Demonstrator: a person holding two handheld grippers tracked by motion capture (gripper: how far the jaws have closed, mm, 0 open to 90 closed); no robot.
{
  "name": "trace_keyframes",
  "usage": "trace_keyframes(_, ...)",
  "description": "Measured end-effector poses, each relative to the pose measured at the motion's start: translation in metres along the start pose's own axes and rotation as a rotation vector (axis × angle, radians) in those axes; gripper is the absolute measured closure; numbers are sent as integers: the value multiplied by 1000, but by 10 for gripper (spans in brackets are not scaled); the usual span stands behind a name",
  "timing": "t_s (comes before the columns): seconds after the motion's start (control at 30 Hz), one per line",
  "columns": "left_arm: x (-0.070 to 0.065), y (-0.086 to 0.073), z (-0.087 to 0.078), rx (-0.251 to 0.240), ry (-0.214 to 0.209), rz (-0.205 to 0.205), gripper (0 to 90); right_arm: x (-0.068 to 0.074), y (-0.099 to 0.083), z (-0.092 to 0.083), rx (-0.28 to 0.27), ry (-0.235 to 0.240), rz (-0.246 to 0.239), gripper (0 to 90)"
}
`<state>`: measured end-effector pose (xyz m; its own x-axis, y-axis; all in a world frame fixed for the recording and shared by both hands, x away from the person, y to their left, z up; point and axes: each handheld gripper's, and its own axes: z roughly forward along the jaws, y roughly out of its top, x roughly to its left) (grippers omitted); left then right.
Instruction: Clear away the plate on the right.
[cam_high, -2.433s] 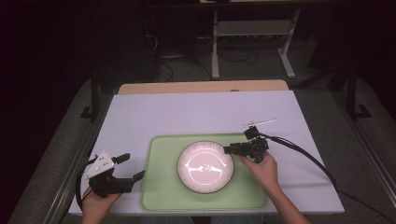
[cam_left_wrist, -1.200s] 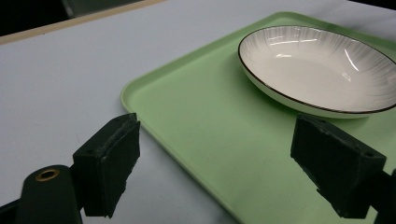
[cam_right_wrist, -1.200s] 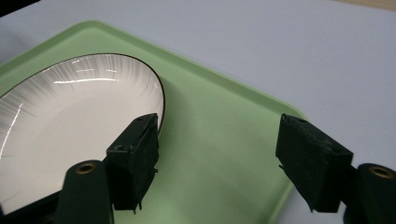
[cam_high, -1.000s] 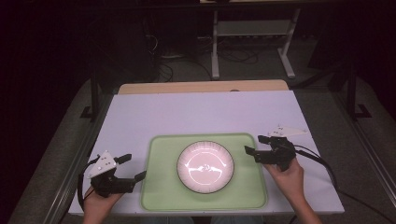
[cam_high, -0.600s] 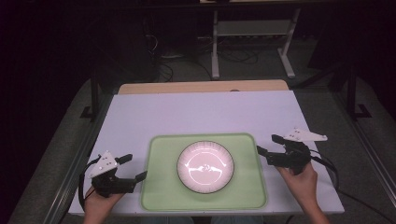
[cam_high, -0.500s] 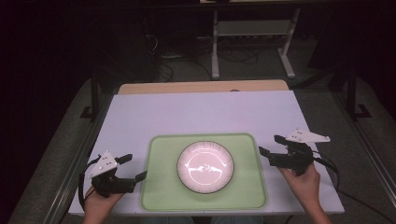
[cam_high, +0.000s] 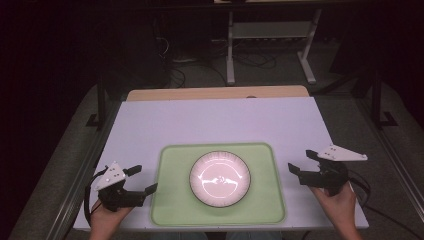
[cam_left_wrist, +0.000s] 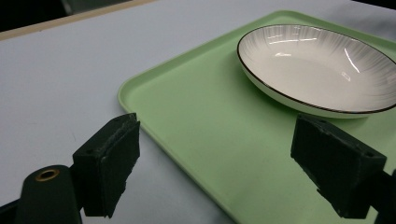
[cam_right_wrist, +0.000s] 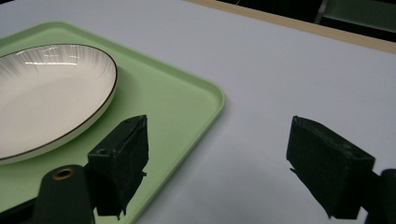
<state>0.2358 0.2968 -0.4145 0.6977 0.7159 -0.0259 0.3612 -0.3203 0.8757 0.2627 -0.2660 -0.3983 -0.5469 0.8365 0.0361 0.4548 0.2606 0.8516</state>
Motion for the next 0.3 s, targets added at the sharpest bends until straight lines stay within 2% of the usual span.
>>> trace_keyframes(0.3, 0, 0, 0, 0, -4, 2, 153, -2, -17, -13, -20, -13, 8, 218)
